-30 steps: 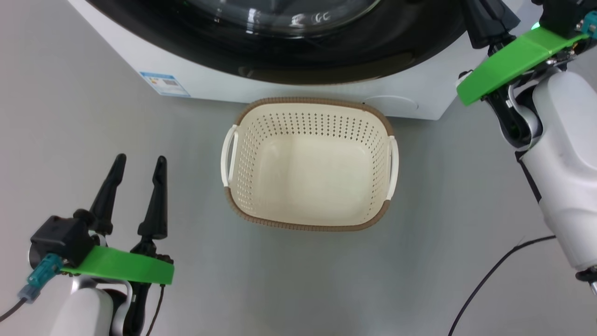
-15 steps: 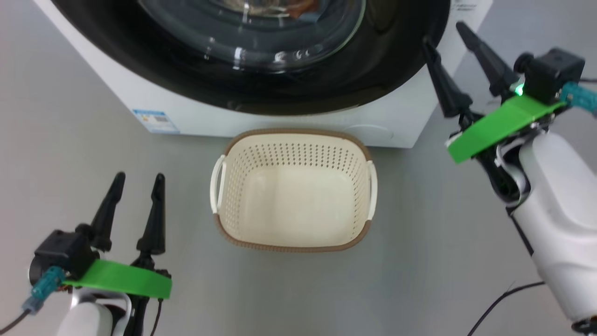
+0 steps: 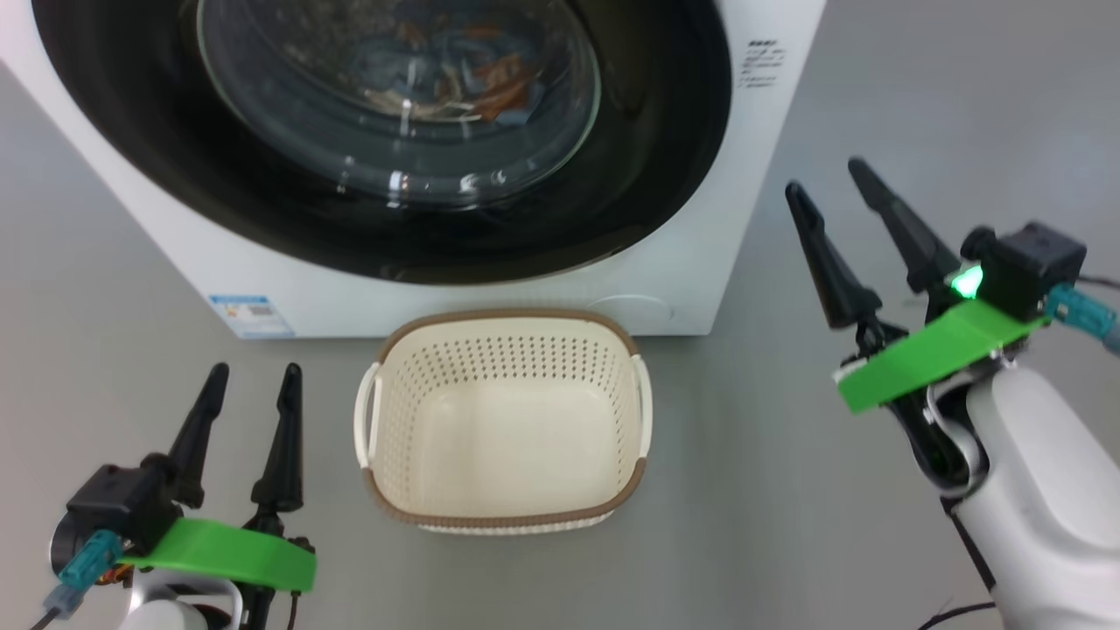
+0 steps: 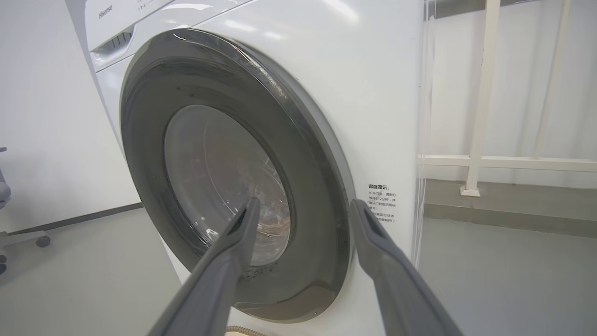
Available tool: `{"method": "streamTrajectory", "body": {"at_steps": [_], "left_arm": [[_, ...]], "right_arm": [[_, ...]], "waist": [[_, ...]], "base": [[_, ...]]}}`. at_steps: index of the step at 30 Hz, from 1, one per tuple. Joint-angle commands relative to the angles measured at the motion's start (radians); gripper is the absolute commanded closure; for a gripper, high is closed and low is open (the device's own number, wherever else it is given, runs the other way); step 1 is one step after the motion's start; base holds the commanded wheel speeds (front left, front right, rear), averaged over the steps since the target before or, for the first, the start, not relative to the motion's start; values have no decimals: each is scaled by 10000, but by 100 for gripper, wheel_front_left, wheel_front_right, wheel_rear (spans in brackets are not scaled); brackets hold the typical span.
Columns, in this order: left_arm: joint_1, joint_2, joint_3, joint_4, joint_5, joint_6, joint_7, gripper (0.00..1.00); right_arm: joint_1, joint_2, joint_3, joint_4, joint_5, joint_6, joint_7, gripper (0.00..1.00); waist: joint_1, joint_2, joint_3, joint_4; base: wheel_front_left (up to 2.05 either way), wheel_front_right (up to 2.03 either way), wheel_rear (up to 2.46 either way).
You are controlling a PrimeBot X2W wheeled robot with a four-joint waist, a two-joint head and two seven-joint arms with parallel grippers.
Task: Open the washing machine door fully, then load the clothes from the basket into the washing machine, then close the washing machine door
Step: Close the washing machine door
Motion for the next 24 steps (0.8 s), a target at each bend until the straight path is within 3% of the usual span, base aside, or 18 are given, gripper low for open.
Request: {"method": "streamTrajectory", "body": {"at_steps": [1, 24], "left_arm": [[18, 258, 424, -201, 91, -27, -63, 0], [781, -96, 697, -651, 250, -27, -63, 0]], "right_arm": [[332, 30, 18, -329, -80, -71, -47, 0], [3609, 745, -1820, -1667, -1242, -71, -48, 0]], "waist": [[0, 0, -369, -339], [0, 0, -1306, -963]], "base": [[0, 0, 0], [0, 0, 0]]}}
